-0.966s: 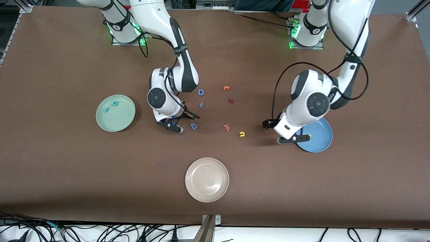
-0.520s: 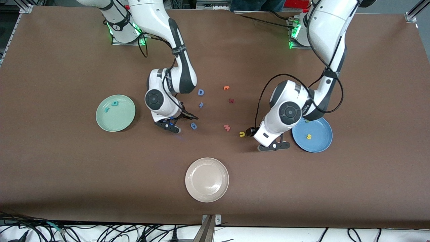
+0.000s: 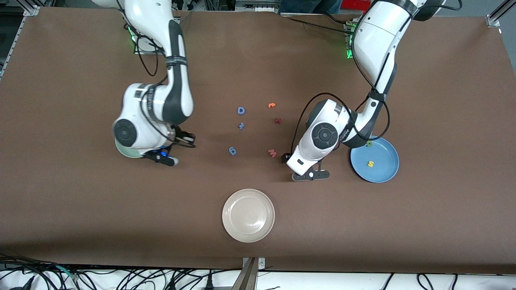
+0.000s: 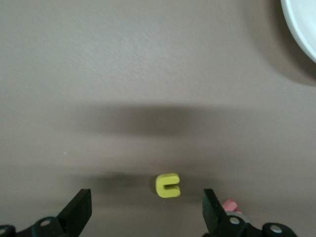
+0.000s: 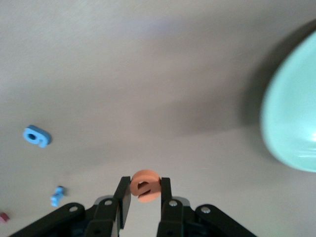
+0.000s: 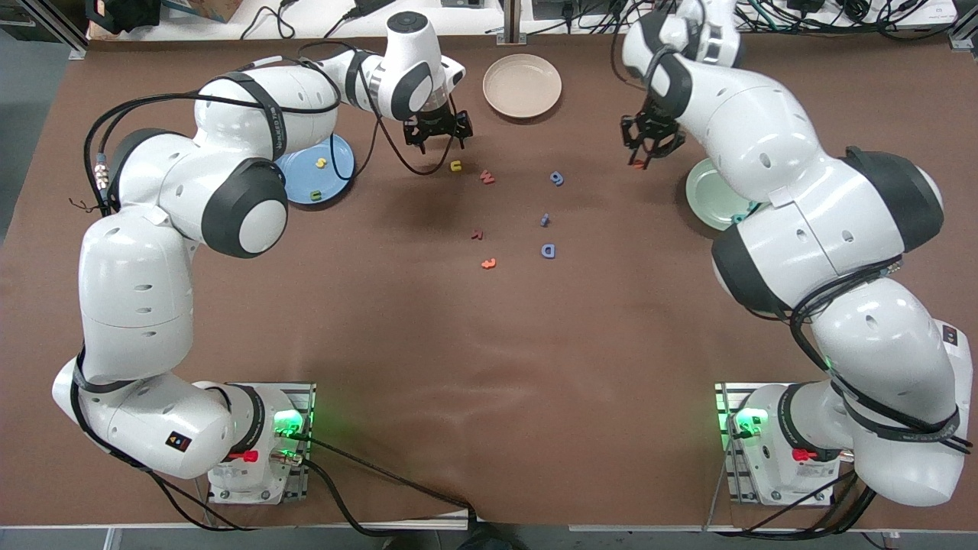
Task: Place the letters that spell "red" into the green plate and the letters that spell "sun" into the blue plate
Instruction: 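Place the orange e on the green plate while the left gripper grasps c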
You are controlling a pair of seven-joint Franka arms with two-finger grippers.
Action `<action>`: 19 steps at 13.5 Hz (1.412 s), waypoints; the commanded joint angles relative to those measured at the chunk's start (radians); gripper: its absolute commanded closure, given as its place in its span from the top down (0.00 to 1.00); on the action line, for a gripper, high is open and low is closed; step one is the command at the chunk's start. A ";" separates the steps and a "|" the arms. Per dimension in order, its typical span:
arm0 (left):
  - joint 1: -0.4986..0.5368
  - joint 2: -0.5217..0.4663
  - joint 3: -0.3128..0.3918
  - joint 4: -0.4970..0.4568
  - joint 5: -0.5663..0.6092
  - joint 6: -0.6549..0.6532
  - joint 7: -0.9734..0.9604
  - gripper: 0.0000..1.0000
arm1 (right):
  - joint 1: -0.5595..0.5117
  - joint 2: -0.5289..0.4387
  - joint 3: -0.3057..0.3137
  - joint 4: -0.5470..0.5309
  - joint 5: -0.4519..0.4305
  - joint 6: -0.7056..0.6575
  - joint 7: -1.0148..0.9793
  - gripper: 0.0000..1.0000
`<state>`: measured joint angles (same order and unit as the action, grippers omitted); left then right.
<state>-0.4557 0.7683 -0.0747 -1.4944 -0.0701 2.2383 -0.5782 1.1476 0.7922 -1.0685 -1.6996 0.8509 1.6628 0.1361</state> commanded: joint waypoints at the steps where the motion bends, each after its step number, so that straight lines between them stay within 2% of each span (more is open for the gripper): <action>1: -0.020 0.037 -0.004 0.028 0.035 0.039 -0.054 0.98 | -0.040 0.013 -0.025 -0.029 -0.065 -0.026 -0.097 0.02; 3: -0.026 0.046 -0.005 0.022 0.104 0.061 -0.116 0.98 | -0.110 0.018 -0.022 -0.052 -0.093 -0.018 -0.192 0.02; 5: -0.026 0.055 -0.005 0.025 0.118 0.063 -0.129 0.98 | -0.161 0.057 -0.008 -0.072 -0.090 0.006 -0.298 0.02; 10: -0.029 0.063 -0.007 0.020 0.122 0.084 -0.150 0.95 | -0.170 0.064 0.079 -0.169 -0.081 0.147 -0.322 0.02; 13: -0.029 0.072 -0.008 0.020 0.170 0.086 -0.196 0.89 | -0.172 0.064 0.098 -0.184 -0.079 0.173 -0.323 0.02; 16: -0.029 0.077 -0.027 0.019 0.194 0.086 -0.232 0.73 | -0.183 0.064 0.096 -0.184 -0.079 0.161 -0.325 0.04; 19: -0.028 0.077 -0.033 0.019 0.207 0.086 -0.267 0.50 | -0.215 0.062 0.096 -0.184 -0.079 0.138 -0.381 0.08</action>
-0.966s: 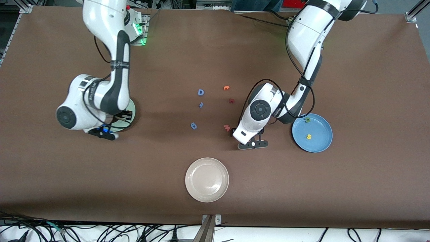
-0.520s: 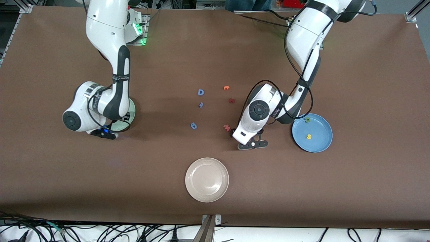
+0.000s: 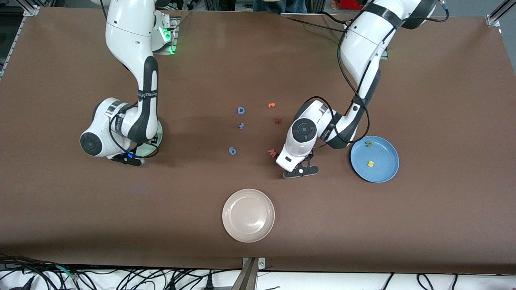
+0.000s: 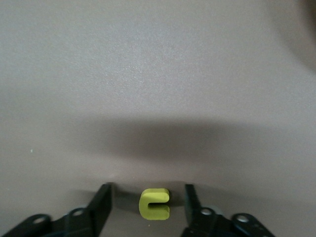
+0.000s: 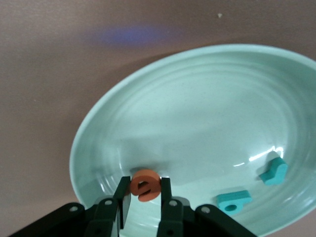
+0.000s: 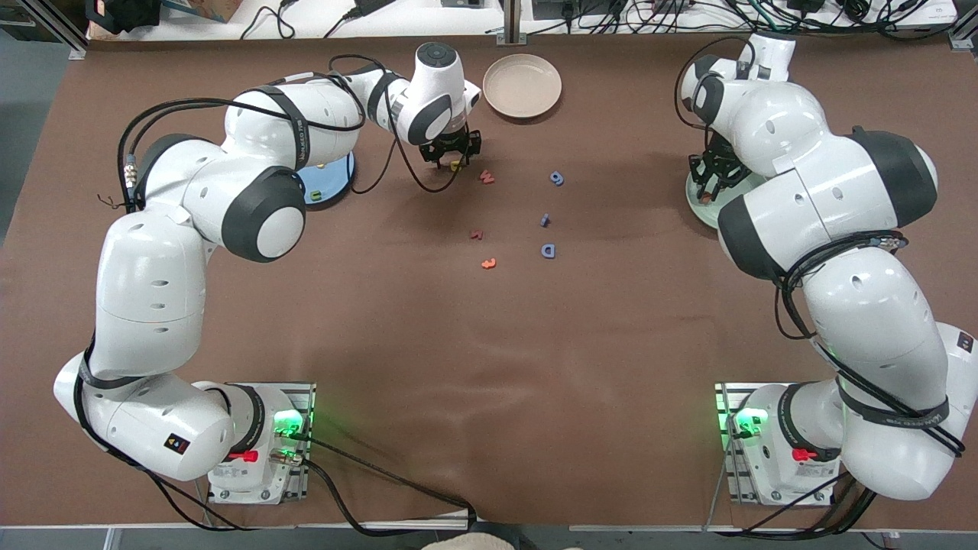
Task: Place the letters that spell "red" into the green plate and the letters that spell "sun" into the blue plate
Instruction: 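Place the orange e on the green plate while the left gripper grasps c, then place the yellow c on the blue plate while the right gripper withdraws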
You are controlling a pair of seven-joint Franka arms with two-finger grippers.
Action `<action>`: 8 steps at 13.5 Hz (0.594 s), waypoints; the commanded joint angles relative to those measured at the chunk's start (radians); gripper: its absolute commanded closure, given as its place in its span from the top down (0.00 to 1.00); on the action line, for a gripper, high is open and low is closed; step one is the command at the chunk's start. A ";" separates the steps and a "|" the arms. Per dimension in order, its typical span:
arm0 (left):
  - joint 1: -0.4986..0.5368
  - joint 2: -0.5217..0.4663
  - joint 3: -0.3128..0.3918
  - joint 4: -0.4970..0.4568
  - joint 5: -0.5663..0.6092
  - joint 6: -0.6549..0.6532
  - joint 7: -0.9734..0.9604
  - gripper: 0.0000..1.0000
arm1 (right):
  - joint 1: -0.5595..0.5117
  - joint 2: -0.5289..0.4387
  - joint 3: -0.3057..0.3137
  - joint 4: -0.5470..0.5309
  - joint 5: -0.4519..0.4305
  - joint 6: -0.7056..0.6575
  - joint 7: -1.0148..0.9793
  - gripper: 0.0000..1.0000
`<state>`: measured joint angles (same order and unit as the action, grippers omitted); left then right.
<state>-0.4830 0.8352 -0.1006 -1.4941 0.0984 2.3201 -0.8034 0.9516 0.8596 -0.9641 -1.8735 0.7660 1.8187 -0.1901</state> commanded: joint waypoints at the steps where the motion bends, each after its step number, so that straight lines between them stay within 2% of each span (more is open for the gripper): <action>1: 0.000 0.010 -0.010 0.018 0.038 0.004 -0.043 0.44 | -0.030 -0.005 -0.008 -0.010 0.004 -0.021 -0.078 0.08; 2: 0.000 0.010 -0.010 0.018 0.038 0.004 -0.046 0.40 | -0.037 -0.005 -0.008 -0.010 0.004 -0.027 -0.087 0.08; 3: 0.000 0.010 -0.010 0.018 0.038 0.004 -0.055 0.34 | -0.039 -0.005 -0.008 -0.010 0.004 -0.029 -0.088 0.13; 4: 0.000 0.010 -0.011 0.018 0.038 0.004 -0.059 0.28 | -0.039 -0.005 -0.008 -0.010 0.004 -0.029 -0.088 0.26; 6: 0.000 0.008 -0.013 0.018 0.038 0.004 -0.066 0.17 | -0.039 -0.005 -0.010 -0.009 0.004 -0.029 -0.086 0.93; 7: 0.001 0.007 -0.013 0.018 0.037 0.004 -0.066 0.16 | -0.040 -0.010 -0.012 -0.009 0.004 -0.032 -0.086 0.99; 8: 0.001 0.005 -0.013 0.018 0.037 0.004 -0.066 0.14 | -0.039 -0.013 -0.016 0.000 0.004 -0.045 -0.086 0.99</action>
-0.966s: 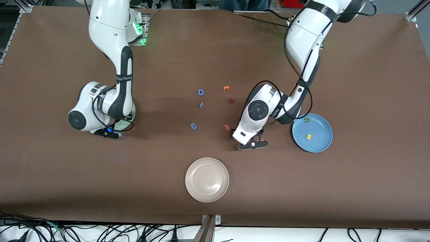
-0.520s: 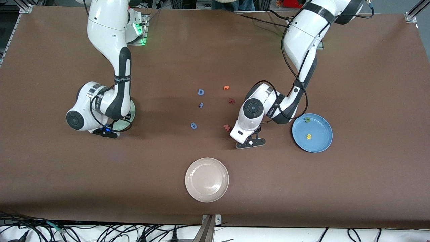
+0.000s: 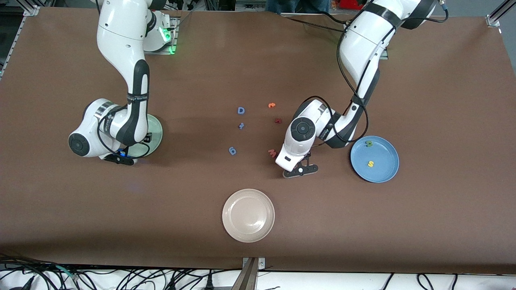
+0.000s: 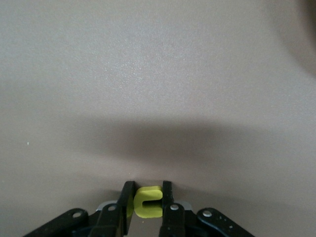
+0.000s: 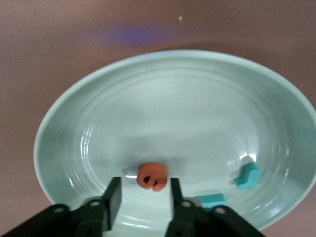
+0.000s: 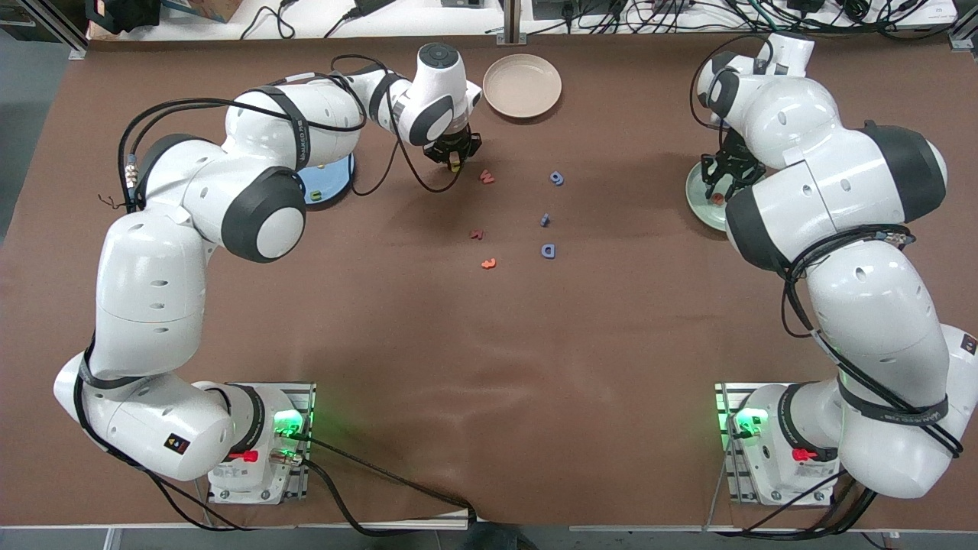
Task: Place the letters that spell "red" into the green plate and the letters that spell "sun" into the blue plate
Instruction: 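Place the yellow c on the blue plate while the right gripper withdraws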
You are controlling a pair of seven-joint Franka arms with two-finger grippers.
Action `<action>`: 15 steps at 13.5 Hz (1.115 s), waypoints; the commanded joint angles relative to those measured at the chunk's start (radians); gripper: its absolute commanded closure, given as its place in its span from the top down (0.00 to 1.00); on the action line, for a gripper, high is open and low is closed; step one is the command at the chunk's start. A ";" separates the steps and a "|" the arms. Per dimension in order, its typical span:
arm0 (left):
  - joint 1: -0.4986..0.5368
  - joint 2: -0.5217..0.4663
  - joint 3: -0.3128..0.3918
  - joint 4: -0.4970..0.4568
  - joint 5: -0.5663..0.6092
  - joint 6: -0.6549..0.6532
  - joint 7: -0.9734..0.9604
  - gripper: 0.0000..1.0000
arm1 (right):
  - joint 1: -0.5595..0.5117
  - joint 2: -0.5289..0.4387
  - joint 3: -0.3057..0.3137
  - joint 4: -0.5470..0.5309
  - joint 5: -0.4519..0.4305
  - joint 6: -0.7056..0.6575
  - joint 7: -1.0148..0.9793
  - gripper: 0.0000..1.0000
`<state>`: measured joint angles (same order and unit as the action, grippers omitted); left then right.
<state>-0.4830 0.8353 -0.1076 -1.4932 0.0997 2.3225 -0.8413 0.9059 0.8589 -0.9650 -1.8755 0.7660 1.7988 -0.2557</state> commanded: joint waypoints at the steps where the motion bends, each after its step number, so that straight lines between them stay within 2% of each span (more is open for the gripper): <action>1: 0.006 -0.002 -0.007 0.018 0.034 0.000 -0.025 0.14 | 0.007 -0.015 -0.038 0.019 0.004 -0.059 -0.020 0.99; 4: 0.044 -0.065 -0.011 0.007 0.005 -0.032 0.023 0.13 | 0.008 -0.021 -0.122 0.117 0.004 -0.208 -0.020 0.99; 6: 0.076 -0.114 -0.011 -0.001 -0.062 -0.101 0.130 0.13 | 0.007 -0.021 -0.164 0.188 0.006 -0.303 -0.013 0.99; 11: 0.178 -0.246 -0.008 -0.137 -0.095 -0.188 0.419 0.13 | 0.005 -0.023 -0.274 0.326 0.012 -0.505 -0.014 0.99; 15: 0.266 -0.295 0.006 -0.209 -0.094 -0.232 0.579 0.13 | -0.002 -0.024 -0.345 0.387 0.051 -0.581 -0.019 0.99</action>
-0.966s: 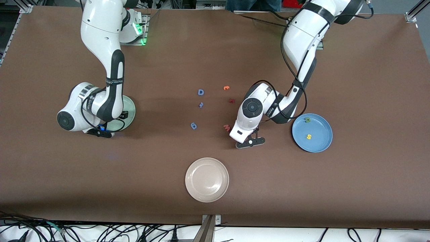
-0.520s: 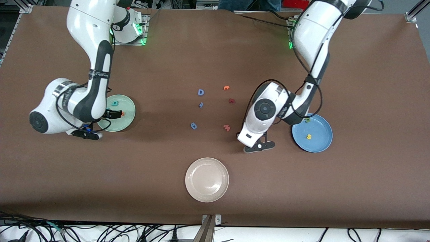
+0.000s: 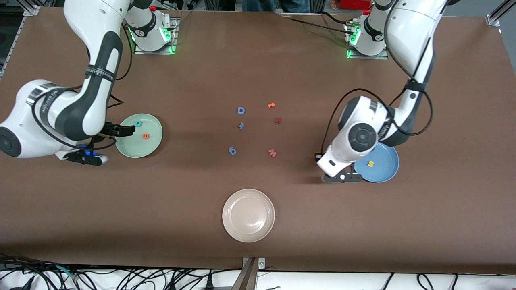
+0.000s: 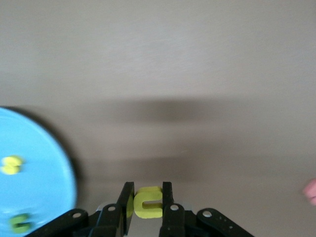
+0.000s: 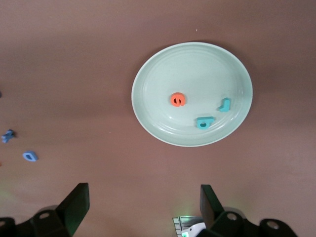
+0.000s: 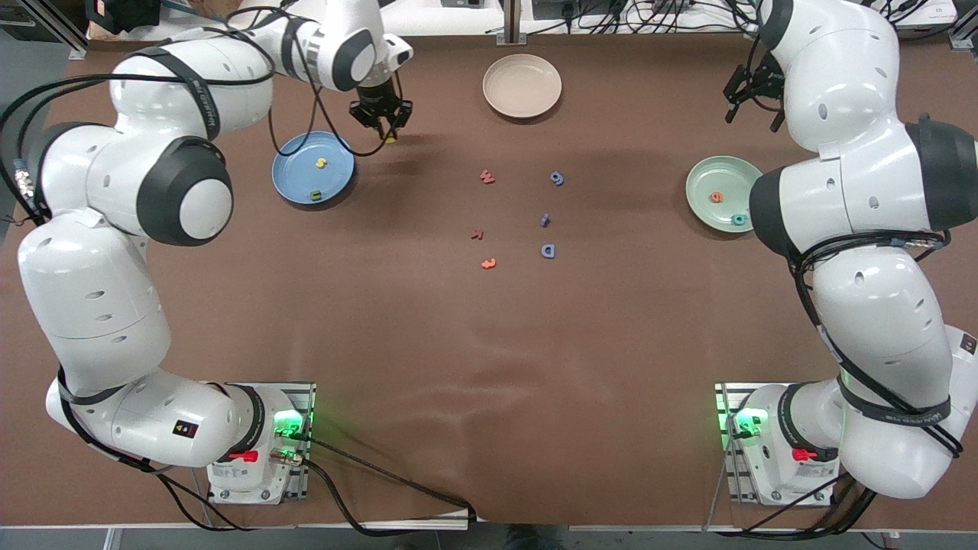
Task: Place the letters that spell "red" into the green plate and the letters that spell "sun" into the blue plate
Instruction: 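Place the yellow c on the blue plate while the right gripper withdraws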
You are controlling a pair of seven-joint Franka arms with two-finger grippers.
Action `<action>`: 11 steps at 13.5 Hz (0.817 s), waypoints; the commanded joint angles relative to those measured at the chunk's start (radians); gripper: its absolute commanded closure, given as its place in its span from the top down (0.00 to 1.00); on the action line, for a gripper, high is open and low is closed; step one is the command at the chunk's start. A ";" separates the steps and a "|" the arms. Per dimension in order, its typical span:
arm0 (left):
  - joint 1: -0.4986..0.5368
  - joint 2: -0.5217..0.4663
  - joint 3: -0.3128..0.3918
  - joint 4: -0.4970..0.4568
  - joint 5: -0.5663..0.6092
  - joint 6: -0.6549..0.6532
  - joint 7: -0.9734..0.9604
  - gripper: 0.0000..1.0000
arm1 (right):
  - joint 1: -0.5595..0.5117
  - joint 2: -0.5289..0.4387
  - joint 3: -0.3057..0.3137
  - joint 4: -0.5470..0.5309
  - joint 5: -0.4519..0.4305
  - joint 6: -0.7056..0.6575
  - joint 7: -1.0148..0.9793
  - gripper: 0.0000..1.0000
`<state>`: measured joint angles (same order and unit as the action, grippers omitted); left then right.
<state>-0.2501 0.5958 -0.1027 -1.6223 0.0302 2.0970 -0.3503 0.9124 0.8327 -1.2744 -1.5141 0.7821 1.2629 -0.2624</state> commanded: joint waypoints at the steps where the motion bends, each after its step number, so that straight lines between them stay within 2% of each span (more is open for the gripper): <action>1: 0.043 -0.068 0.024 -0.102 -0.024 -0.006 0.121 0.13 | -0.010 0.002 -0.057 0.026 0.070 -0.062 -0.012 0.99; 4: 0.046 -0.106 0.090 -0.178 -0.024 -0.006 0.227 0.14 | -0.049 0.002 -0.080 0.066 0.126 -0.118 -0.009 0.99; 7: 0.046 -0.110 0.152 -0.205 -0.024 -0.008 0.321 0.15 | -0.142 0.002 -0.042 0.187 0.118 -0.154 0.014 0.99; 9: 0.049 -0.107 0.176 -0.215 -0.019 -0.006 0.367 0.18 | -0.167 0.000 -0.036 0.241 0.108 -0.157 0.032 0.99; 10: 0.049 -0.106 0.187 -0.218 -0.019 -0.008 0.382 0.21 | -0.185 -0.013 -0.007 0.264 0.088 -0.155 0.037 0.99; 11: 0.054 -0.106 0.192 -0.218 -0.019 -0.008 0.384 0.46 | -0.216 -0.032 0.044 0.291 0.048 -0.155 0.038 0.99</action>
<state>-0.1990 0.5213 0.0766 -1.8106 0.0301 2.0943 -0.0100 0.7586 0.8277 -1.3057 -1.3026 0.8749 1.1361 -0.2508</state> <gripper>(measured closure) 0.731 0.004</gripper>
